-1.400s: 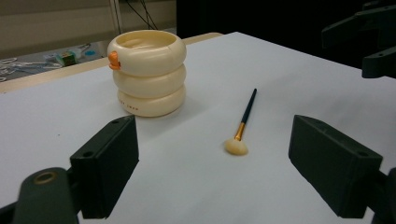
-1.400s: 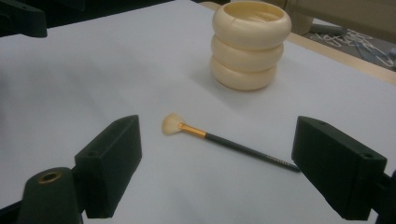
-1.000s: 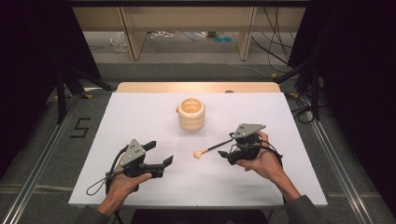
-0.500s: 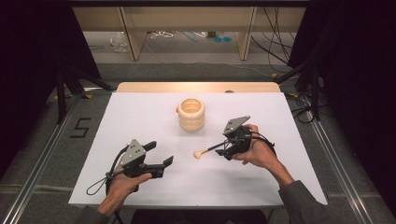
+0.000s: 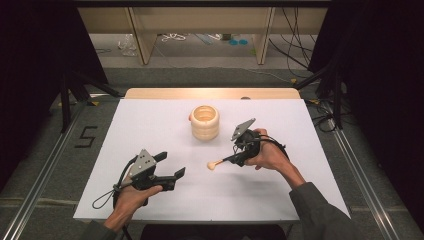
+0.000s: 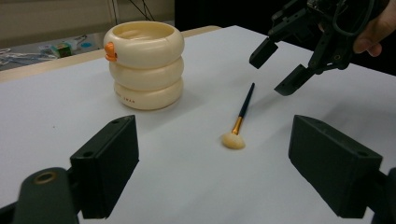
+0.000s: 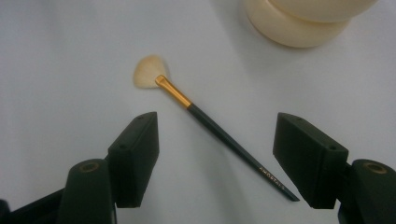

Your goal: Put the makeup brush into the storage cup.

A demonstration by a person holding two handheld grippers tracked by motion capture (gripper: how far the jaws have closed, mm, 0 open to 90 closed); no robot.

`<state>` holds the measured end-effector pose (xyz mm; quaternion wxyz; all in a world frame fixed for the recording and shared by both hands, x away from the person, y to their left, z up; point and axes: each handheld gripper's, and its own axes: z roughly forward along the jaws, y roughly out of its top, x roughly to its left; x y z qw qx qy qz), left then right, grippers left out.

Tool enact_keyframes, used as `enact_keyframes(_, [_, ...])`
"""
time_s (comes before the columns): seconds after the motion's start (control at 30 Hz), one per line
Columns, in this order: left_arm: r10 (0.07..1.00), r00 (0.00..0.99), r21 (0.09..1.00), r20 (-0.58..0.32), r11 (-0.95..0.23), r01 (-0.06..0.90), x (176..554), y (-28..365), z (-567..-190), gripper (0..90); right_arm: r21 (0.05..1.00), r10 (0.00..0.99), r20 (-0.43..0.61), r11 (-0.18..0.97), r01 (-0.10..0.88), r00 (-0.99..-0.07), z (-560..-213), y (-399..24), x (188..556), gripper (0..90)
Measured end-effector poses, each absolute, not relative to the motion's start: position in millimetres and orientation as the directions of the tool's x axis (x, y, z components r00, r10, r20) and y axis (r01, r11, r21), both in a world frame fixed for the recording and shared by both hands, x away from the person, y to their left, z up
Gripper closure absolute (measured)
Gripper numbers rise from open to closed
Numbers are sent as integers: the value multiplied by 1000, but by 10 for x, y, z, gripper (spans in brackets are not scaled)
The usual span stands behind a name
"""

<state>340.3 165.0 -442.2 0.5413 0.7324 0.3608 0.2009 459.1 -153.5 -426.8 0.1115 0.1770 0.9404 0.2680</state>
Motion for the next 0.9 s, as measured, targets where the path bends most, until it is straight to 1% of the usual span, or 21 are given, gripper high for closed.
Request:
enact_keyframes(0.03, [745,659,938,-98,-152,311,3405,1649,-4423,158,522,387,-110,806,278,-915,-4265,-1519,4614,329])
enact_keyframes(0.47, [747,659,937,-92,-159,311,3404,1654,-4422,158,467,381,-98,834,295,-919,-4328,-1417,4725,328])
enact_keyframes(0.53, [748,659,938,-81,-167,305,3412,1665,-4417,159,463,378,-91,835,297,-921,-4331,-1406,4751,330])
enact_keyframes(0.57, [750,655,938,-90,-158,310,3411,1661,-4419,158,460,381,-90,835,301,-920,-4339,-1398,4760,333])
enact_keyframes(0.63, [747,661,938,-78,-170,303,3410,1666,-4417,159,453,375,-80,839,302,-923,-4357,-1386,4780,336])
enact_keyframes(0.7, [746,661,938,-78,-170,303,3413,1666,-4416,159,444,377,-72,841,309,-923,-4379,-1374,4790,347])
enact_keyframes(0.73, [745,662,938,-79,-169,303,3413,1666,-4415,158,432,368,-73,849,303,-927,-4398,-1372,4800,367])
enact_keyframes(0.9, [746,659,936,-93,-159,313,3409,1657,-4419,158,427,357,-65,854,298,-932,-4427,-1372,4823,384])
